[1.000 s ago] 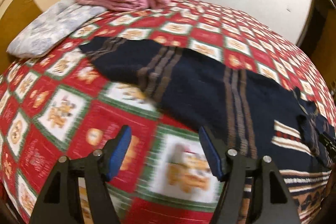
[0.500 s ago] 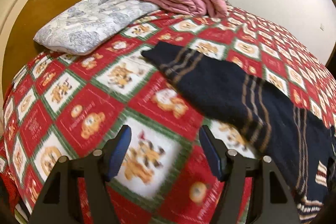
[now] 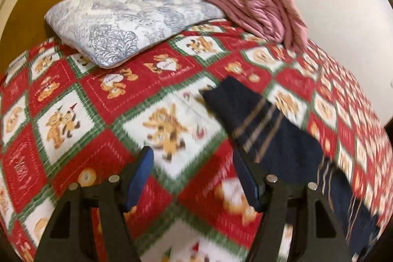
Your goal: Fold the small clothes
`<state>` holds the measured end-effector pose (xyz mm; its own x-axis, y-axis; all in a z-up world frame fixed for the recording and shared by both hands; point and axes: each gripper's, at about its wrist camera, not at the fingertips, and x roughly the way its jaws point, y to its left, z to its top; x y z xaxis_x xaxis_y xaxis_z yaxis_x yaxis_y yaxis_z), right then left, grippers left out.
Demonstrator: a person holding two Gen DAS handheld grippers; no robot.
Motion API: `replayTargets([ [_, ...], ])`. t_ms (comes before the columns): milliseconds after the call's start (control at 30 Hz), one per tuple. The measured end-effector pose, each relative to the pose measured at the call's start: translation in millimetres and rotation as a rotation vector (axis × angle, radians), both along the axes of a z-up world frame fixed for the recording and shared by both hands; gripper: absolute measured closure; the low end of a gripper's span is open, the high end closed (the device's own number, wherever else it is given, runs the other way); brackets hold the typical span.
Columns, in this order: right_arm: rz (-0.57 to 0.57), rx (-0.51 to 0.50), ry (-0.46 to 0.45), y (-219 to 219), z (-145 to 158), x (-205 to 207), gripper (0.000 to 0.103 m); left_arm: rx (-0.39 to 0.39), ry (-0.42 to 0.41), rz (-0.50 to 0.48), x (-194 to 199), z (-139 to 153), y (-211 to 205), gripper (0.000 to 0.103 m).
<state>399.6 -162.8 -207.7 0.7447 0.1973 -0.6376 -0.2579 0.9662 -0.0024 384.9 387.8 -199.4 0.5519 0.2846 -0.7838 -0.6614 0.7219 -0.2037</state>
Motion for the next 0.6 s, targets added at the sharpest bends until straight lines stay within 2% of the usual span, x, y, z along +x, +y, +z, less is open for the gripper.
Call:
replayTargets([
  [233,-0.001,0.002,0.000,0,0,0,0.051,-0.061,-0.008,0.037,39,-10,24,0.034],
  [400,-0.001,0.002,0.000,0,0,0,0.050,-0.031,-0.021,0.026,55,-11,23,0.036],
  [467,-0.001,0.001,-0.001,0,0,0,0.050,-0.011,-0.011,0.016,62,-11,18,0.042],
  [533,-0.001,0.002,-0.001,-1,0,0,0.050,0.008,0.000,0.013,66,-12,15,0.043],
  [600,-0.001,0.003,0.000,0,0,0,0.050,0.022,0.007,0.013,68,-12,13,0.052],
])
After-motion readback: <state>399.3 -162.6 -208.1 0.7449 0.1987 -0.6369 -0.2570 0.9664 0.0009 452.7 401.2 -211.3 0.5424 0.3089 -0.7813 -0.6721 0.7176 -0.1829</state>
